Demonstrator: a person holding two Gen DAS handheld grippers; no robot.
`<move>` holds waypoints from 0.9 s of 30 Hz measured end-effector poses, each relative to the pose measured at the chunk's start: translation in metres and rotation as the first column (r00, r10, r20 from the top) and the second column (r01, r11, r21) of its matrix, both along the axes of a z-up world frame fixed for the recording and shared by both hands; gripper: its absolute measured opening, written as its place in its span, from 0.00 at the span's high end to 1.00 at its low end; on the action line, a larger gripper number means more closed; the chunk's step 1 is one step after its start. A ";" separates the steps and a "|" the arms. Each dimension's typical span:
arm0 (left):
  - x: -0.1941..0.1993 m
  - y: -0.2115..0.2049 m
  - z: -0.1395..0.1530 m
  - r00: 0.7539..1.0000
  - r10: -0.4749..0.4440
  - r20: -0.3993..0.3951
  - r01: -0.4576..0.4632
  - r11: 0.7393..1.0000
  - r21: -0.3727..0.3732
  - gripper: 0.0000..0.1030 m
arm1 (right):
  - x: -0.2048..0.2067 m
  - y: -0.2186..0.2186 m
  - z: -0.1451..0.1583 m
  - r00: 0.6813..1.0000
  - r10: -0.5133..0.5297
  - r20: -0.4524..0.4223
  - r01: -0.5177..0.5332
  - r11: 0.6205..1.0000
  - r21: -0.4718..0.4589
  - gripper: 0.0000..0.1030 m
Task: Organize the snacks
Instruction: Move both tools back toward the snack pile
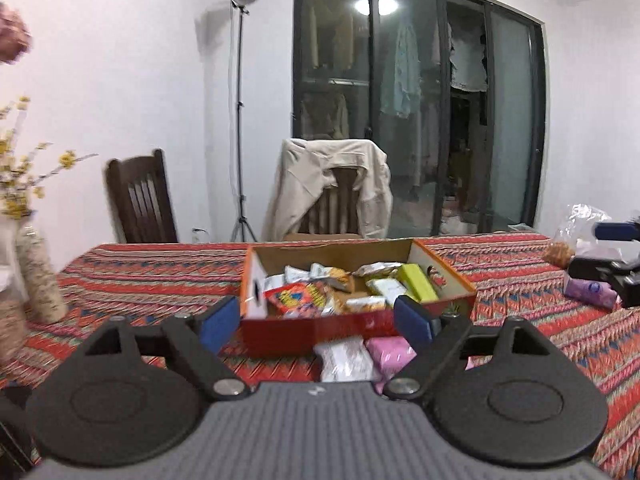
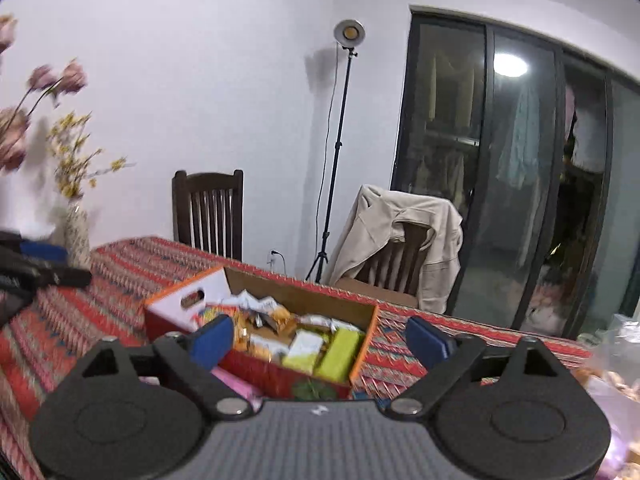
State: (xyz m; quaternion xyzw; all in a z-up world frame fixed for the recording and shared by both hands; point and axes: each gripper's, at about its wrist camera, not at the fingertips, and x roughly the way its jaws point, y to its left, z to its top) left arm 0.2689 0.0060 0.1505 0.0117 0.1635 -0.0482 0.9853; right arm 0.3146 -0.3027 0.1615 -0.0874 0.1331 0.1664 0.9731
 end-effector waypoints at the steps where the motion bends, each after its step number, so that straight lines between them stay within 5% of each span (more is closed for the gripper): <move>1: -0.012 0.001 -0.004 1.000 0.010 0.004 -0.010 1.000 0.002 0.15 | -0.013 -0.003 -0.005 1.000 -0.013 -0.008 0.013 1.000 -0.011 0.04; 9: -0.064 0.008 -0.050 0.991 0.059 -0.123 -0.067 0.996 -0.061 0.15 | -0.086 -0.025 -0.053 0.988 -0.048 -0.145 0.055 0.997 0.046 0.00; 16: -0.089 0.018 -0.081 0.969 0.088 -0.231 -0.104 0.993 -0.056 0.15 | -0.122 -0.028 -0.108 0.939 -0.070 -0.336 0.106 0.990 0.091 0.00; 27: -0.085 0.017 -0.088 0.966 0.076 -0.246 -0.096 0.993 -0.067 0.15 | -0.138 -0.031 -0.116 0.930 -0.118 -0.348 0.159 0.983 0.093 0.00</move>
